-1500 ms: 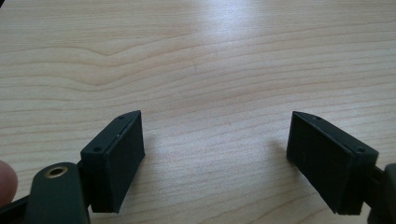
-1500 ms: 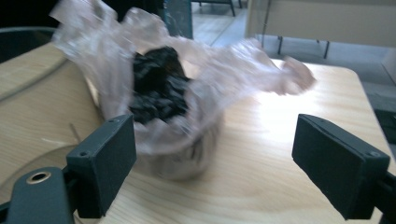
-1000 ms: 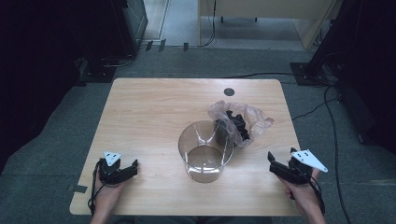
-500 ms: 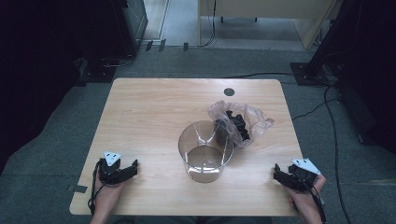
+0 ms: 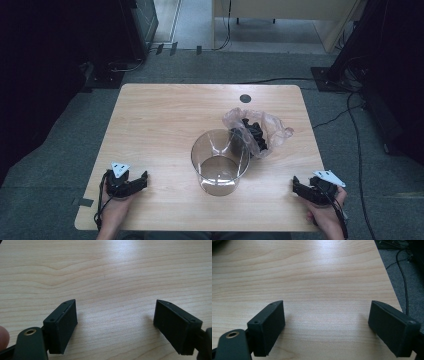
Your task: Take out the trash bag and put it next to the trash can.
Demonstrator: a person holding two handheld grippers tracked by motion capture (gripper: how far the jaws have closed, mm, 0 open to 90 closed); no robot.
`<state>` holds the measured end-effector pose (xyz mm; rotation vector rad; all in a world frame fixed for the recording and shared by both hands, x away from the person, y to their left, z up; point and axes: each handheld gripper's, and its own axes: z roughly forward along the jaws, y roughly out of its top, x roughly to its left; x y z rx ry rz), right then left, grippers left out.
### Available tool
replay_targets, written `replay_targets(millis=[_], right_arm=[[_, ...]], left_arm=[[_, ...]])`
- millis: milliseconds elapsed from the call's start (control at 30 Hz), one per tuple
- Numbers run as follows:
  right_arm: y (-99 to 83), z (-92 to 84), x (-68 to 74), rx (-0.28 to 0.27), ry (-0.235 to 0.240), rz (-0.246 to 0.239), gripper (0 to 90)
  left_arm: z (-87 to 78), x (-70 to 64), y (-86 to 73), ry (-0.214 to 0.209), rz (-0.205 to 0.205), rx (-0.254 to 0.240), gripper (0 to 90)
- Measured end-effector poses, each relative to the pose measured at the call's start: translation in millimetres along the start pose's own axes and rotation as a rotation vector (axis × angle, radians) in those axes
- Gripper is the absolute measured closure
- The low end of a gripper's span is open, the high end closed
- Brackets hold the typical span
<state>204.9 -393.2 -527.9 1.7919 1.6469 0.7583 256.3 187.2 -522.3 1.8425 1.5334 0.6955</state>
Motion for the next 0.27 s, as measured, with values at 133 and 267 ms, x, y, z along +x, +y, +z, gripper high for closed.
replay_targets(millis=[133,267], right_arm=[[0.0,0.0,0.0,0.0,0.0,0.0,13.7],[0.0,0.0,0.0,0.0,0.0,0.0,13.7]], left_arm=[[0.0,0.0,0.0,-0.001,0.0,0.0,18.5],[0.1,0.0,0.2,-0.002,0.003,0.0,18.5]])
